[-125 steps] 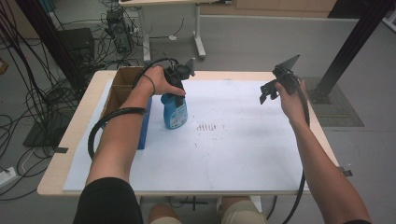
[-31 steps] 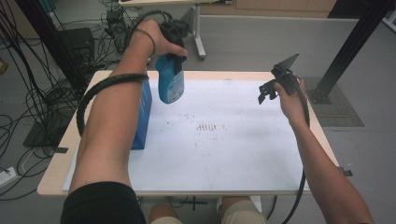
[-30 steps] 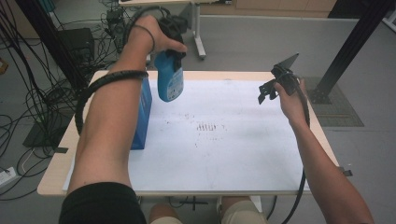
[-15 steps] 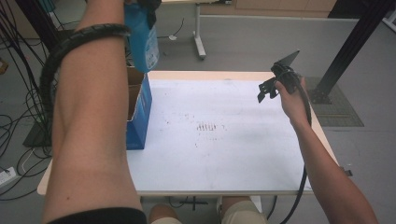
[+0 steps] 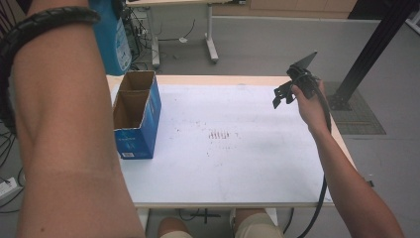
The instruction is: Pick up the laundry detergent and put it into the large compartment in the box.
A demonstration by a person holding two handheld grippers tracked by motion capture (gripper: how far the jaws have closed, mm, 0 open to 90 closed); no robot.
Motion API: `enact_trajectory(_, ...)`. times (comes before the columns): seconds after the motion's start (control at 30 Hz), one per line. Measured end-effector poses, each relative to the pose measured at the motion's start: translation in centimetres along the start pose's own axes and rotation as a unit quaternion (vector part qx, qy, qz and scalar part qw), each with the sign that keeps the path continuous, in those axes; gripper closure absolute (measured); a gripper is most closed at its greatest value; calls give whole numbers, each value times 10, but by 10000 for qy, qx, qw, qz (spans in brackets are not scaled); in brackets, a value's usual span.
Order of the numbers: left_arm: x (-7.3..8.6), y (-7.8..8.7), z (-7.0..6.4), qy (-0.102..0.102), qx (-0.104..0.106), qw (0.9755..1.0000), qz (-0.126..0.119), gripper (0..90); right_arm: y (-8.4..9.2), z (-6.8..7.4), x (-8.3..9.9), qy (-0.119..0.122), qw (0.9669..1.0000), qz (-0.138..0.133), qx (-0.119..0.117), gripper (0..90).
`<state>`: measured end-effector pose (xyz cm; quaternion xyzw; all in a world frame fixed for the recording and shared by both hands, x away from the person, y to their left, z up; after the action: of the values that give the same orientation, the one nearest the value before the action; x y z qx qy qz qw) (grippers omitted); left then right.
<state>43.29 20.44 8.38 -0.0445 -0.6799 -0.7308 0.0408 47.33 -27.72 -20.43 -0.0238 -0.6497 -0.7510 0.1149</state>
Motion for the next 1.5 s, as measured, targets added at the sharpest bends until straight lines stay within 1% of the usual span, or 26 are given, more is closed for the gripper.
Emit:
enact_trajectory(0.1, -2, -4, 3, 26, 12, 10000, 55, 383, 0, 0, 0, 6, 10000, 34, 18, 54)
enact_trajectory(0.27, -2, -7, 6, 74, 48, 10000, 24, 383, -1, -2, 0, -16, 10000, 46, 24, 55)
enact_trajectory(0.5, -7, -15, 6, 93, 66, 9999, 48, 382, -1, -5, 2, -34, 10000, 44, 13, 55)
enact_trajectory(0.57, -10, -20, 7, 103, 77, 9999, 76, 382, -1, -5, 2, 8, 10000, 33, 16, 55)
enact_trajectory(0.73, -14, -32, 11, 88, 124, 9998, 146, 382, -3, -5, 2, -10, 10000, 46, 0, 55)
enact_trajectory(0.93, -16, -47, 17, 97, 113, 9998, 122, 382, -5, -4, 1, -21, 10000, 34, 6, 55)
enact_trajectory(1.13, -18, -63, 22, 99, 149, 9997, 167, 382, -6, -2, 0, -14, 10000, 43, 20, 55)
enact_trajectory(1.2, -18, -68, 24, 106, 171, 9997, 139, 382, -7, -2, 0, -2, 10000, 36, 19, 54)
enact_trajectory(1.5, -22, -84, 26, 80, 226, 9995, 190, 382, -5, 0, 0, 22, 10000, 47, 17, 55)
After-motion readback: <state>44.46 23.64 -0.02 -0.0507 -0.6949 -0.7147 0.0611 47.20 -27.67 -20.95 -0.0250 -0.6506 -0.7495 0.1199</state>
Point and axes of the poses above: each handheld gripper's, and its own axes: y roughly backward along the jaws, x roughly out of its underside, z roughly to its left, the point moved 4 cm from there along -y, roughly forward along the jaws, and after that the axes turned 15 degrees about z, right-handed, at the moved point
